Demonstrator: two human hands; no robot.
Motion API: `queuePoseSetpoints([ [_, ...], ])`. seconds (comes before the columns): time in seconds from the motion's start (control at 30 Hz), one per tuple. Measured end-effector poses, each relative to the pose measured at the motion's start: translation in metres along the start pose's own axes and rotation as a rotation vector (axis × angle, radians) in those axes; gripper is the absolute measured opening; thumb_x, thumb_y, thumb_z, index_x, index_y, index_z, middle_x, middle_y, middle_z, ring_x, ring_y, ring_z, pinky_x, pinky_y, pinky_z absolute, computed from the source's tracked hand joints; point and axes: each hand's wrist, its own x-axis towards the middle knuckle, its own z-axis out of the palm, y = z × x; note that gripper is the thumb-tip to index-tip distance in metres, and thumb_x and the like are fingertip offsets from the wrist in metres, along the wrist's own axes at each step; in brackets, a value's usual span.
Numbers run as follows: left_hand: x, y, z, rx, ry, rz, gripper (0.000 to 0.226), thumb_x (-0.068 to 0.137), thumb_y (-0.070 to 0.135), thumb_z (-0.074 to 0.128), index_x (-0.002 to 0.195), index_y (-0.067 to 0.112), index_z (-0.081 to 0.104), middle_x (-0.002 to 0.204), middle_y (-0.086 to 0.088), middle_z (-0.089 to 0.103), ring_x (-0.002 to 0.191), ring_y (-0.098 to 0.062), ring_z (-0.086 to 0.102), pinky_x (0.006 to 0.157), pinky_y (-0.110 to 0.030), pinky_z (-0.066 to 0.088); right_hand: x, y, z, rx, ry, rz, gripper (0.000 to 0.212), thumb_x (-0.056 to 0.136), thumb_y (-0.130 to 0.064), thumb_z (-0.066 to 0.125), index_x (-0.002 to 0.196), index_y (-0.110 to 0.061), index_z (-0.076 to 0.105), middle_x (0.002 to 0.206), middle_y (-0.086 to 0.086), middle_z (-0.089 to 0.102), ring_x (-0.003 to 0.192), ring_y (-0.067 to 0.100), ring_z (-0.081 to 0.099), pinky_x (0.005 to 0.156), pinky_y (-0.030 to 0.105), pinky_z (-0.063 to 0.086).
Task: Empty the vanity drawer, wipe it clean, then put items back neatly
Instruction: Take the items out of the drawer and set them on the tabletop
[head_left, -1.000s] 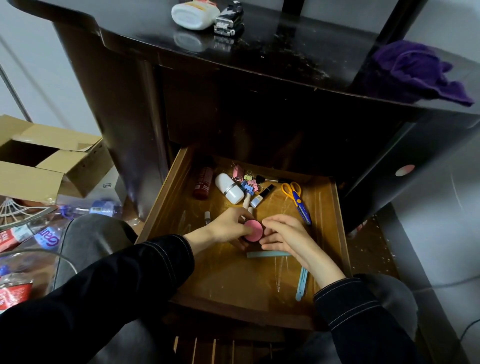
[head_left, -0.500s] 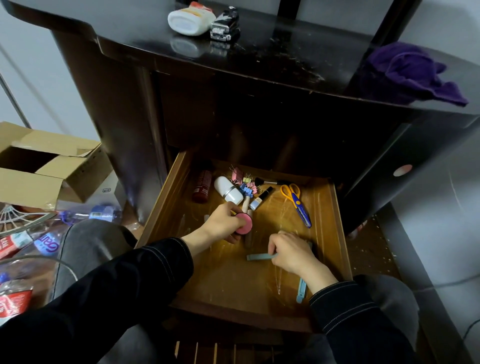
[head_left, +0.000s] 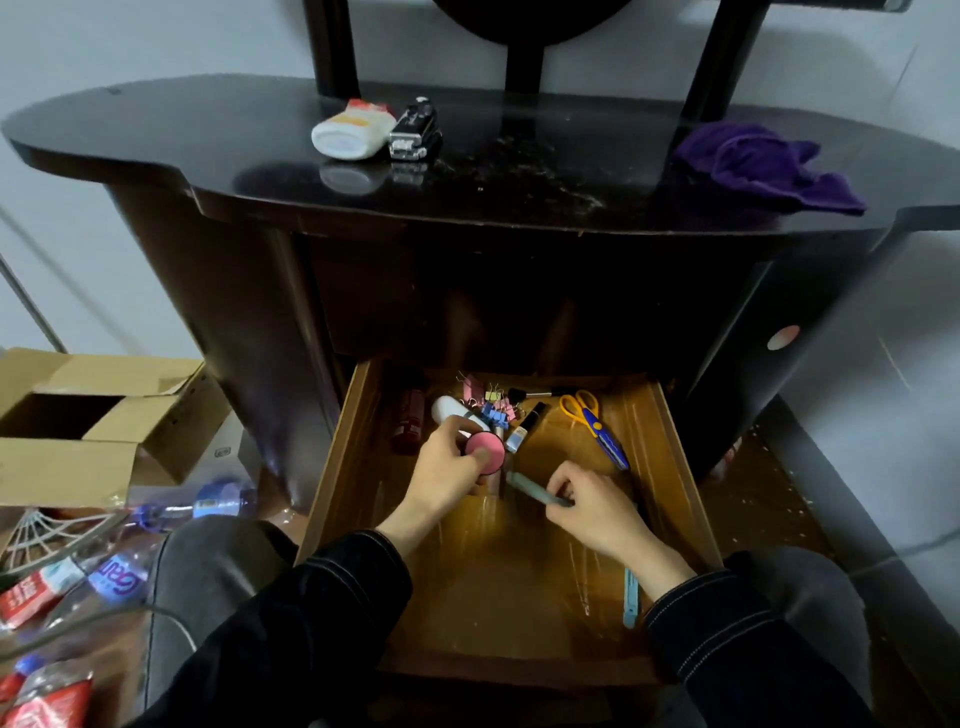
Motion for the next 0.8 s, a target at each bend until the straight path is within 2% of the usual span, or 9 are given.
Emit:
queuePoseSetpoints([
  [0.1,-0.006,0.008,-0.008,-0.02,0.07,0.093,0.025,0.089,0.008,0.063,0.109,0.021,0.057,0.106,-0.004,0.063,0.076,-0.025,0.07,0.05,-0.026,0.055,-0.008,-0.009,-0.01,0.135,0.085,0.007,0.012,0.095,-0.03,0.067,0.102,-0.028,0.057,0.082,-0.009,0.065,0.069,0.01,0.066,0.065,0.037,0.06],
  [0.17,-0.015,0.014,-0.015,-0.067,0.087,0.147,0.025,0.09,0.006,0.062,0.107,0.023,0.058,0.104,-0.007,0.065,0.072,-0.028,0.07,0.051,-0.037,0.059,-0.015,-0.019,-0.023,0.192,0.14,-0.028,0.009,0.096,-0.03,0.065,0.102,-0.027,0.059,0.076,-0.006,0.065,0.064,0.016,0.065,0.062,0.042,0.057],
  [0.23,-0.026,0.024,-0.023,-0.108,0.089,0.205,0.028,0.089,0.007,0.062,0.107,0.028,0.058,0.104,-0.004,0.065,0.074,-0.026,0.069,0.057,-0.045,0.06,-0.025,-0.032,-0.043,0.21,0.201,-0.105,0.007,0.098,-0.03,0.063,0.099,-0.033,0.057,0.069,-0.007,0.063,0.058,0.014,0.06,0.056,0.038,0.052],
  [0.33,-0.043,0.047,-0.045,-0.103,0.156,0.393,0.032,0.085,0.015,0.064,0.111,0.033,0.06,0.109,0.014,0.064,0.094,-0.008,0.065,0.075,-0.035,0.06,-0.044,-0.063,-0.085,0.163,0.316,-0.319,0.011,0.098,-0.034,0.062,0.102,-0.04,0.054,0.075,-0.017,0.058,0.054,0.01,0.054,0.047,0.027,0.042],
  [0.5,-0.061,0.125,-0.096,-0.113,0.388,0.724,0.033,0.088,0.024,0.064,0.118,0.037,0.059,0.114,0.015,0.065,0.108,-0.011,0.064,0.085,-0.018,0.051,-0.064,-0.133,-0.162,0.26,0.548,-0.577,0.012,0.093,-0.039,0.063,0.103,-0.041,0.056,0.079,-0.011,0.059,0.062,0.013,0.06,0.05,0.025,0.046],
  [0.57,-0.059,0.16,-0.116,-0.071,0.445,0.834,0.034,0.088,0.022,0.062,0.119,0.037,0.058,0.115,0.014,0.065,0.11,-0.011,0.064,0.086,-0.019,0.051,-0.061,-0.161,-0.186,0.316,0.643,-0.659,0.014,0.091,-0.042,0.062,0.103,-0.041,0.057,0.08,-0.012,0.062,0.064,0.011,0.062,0.051,0.023,0.048],
  [0.67,-0.035,0.209,-0.138,0.06,0.537,0.84,0.03,0.087,0.024,0.06,0.114,0.037,0.058,0.112,0.018,0.065,0.101,-0.006,0.064,0.078,-0.02,0.05,-0.026,-0.195,-0.22,0.295,0.729,-0.574,0.01,0.089,-0.042,0.063,0.097,-0.042,0.056,0.078,-0.016,0.064,0.065,0.006,0.062,0.052,0.025,0.047],
  [0.73,-0.01,0.231,-0.149,0.159,0.527,0.724,0.024,0.086,0.024,0.061,0.108,0.034,0.058,0.106,0.015,0.065,0.096,-0.007,0.063,0.072,-0.025,0.046,0.011,-0.209,-0.236,0.359,0.667,-0.405,0.007,0.088,-0.035,0.066,0.091,-0.035,0.06,0.07,-0.012,0.066,0.064,0.006,0.063,0.059,0.033,0.051],
  [0.8,0.014,0.241,-0.156,0.216,0.456,0.594,0.019,0.086,0.023,0.061,0.101,0.034,0.058,0.107,0.01,0.065,0.099,-0.017,0.063,0.071,-0.028,0.043,0.048,-0.214,-0.242,0.565,0.559,-0.269,0.005,0.088,-0.024,0.068,0.093,-0.023,0.067,0.063,-0.004,0.07,0.062,0.01,0.064,0.063,0.036,0.053],
])
